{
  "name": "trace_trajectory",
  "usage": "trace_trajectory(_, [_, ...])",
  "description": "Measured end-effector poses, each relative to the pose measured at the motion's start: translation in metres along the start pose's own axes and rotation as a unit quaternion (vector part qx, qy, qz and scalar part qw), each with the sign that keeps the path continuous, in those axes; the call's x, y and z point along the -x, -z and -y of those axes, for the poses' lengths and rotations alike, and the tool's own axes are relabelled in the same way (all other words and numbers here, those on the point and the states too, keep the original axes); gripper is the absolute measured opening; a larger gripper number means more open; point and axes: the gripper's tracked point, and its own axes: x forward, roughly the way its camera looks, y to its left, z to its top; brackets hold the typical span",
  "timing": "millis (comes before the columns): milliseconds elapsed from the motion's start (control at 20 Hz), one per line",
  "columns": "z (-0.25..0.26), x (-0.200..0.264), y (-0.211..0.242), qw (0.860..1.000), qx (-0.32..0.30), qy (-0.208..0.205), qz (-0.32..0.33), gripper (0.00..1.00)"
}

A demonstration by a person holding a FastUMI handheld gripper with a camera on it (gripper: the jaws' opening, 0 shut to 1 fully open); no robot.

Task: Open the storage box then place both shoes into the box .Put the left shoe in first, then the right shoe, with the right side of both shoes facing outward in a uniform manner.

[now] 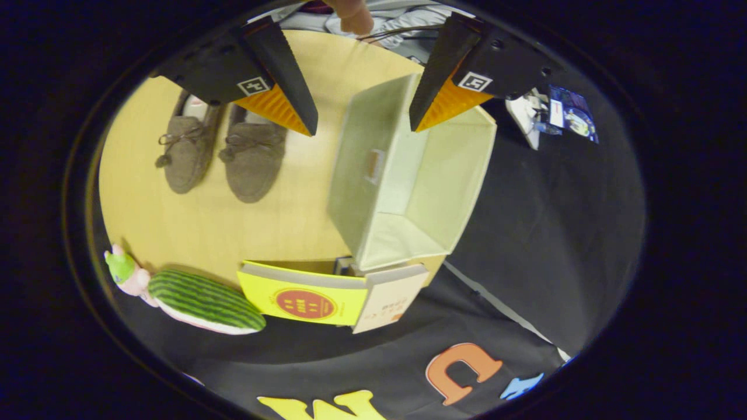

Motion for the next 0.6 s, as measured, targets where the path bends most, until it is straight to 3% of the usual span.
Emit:
trace_trajectory(500, [0.117, -0.025, 0.044, 0.991, -0.037, 0.100, -0.077, 1.00])
trace_trajectory(600, [0.124, -0.033, 0.051, 0.991, -0.033, 0.098, -0.089, 0.97])
